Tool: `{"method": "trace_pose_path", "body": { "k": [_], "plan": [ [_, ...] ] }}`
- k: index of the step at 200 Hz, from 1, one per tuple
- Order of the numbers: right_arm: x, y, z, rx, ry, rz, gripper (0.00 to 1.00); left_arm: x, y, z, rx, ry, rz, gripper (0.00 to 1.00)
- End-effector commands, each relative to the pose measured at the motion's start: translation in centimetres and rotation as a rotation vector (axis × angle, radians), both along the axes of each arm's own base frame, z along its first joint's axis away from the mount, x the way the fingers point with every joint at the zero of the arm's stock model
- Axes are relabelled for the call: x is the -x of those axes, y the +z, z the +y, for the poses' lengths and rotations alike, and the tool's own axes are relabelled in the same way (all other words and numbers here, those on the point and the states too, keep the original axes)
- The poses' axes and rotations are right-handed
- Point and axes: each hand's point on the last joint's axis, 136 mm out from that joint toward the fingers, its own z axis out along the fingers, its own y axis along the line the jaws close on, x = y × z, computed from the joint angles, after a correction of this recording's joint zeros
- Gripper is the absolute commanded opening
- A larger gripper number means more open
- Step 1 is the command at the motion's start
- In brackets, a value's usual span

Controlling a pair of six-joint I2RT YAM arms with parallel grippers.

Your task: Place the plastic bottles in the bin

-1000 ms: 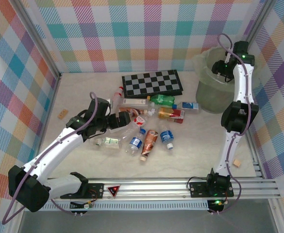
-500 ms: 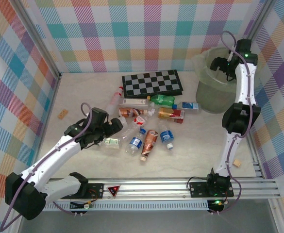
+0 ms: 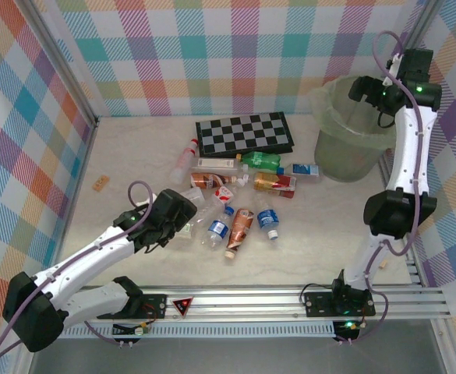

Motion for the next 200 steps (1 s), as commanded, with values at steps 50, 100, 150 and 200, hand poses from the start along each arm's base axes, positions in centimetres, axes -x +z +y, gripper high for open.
{"method": "trace_pose_path", "body": {
  "k": [50,100,150,200],
  "plan": [
    [5.3,2.9,12.4,-0.123,0.305,-0.049,0.99,0.4,-3.2,-0.5,0.066,0.192,-0.021,0.96],
    [10.1,1.8,18.0,-0.291,0.515,0.005,0.99,0.5,-6.0,-0.2,0.090,0.261,-0.005,0.94],
    [13.1,-0.3,19.3,-0.346,0.583,0.078,0.99,0.3,-7.6,0.3,0.061,0.284,-0.009,0.93],
    [14.9,-3.2,21.4,-0.462,0.633,0.139,1.00,0.4,-8.9,0.2,0.020,0.271,0.022,0.79]
  ]
}}
